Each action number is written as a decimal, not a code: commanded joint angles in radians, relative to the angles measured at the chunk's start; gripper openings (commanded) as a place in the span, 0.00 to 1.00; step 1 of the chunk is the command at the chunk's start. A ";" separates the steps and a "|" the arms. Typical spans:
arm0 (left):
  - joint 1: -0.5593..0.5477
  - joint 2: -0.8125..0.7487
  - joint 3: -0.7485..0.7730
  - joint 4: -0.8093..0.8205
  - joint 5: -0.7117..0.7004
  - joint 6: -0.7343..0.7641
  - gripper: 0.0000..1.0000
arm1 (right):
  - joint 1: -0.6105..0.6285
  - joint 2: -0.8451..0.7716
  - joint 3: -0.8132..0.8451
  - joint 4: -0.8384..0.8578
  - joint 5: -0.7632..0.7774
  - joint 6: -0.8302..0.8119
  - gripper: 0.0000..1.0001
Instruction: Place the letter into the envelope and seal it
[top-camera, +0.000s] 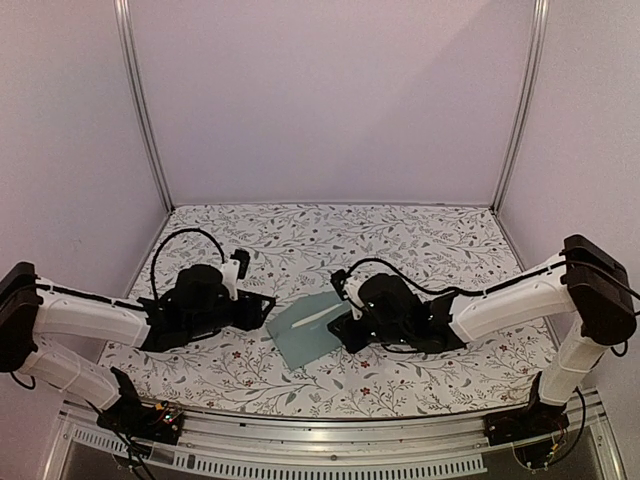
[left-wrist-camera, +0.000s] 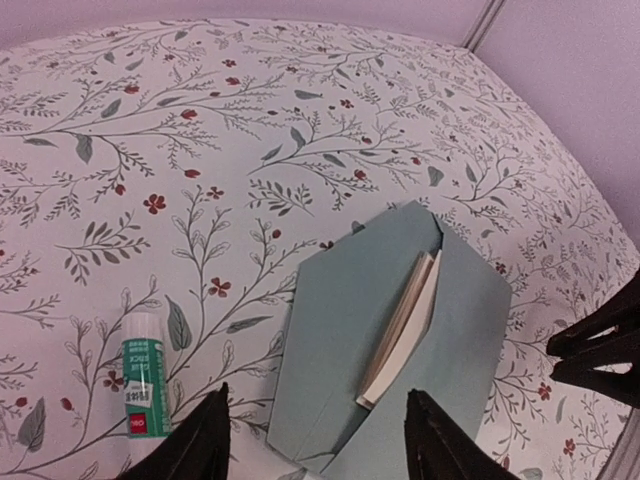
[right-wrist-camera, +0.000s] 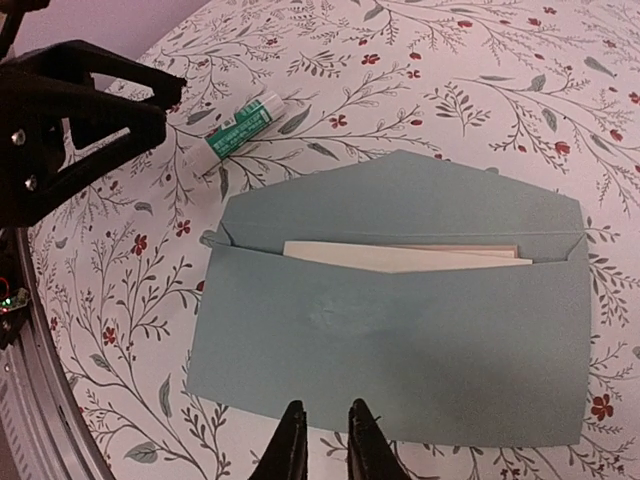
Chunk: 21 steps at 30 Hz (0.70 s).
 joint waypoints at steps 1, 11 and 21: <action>0.064 0.117 0.074 0.056 0.230 -0.025 0.56 | 0.003 0.078 0.034 0.131 -0.022 -0.004 0.09; 0.162 0.256 0.159 0.024 0.410 -0.077 0.52 | -0.013 0.216 0.065 0.198 -0.051 -0.001 0.00; 0.193 0.325 0.146 0.079 0.494 -0.084 0.60 | -0.021 0.291 0.035 0.261 -0.061 -0.005 0.00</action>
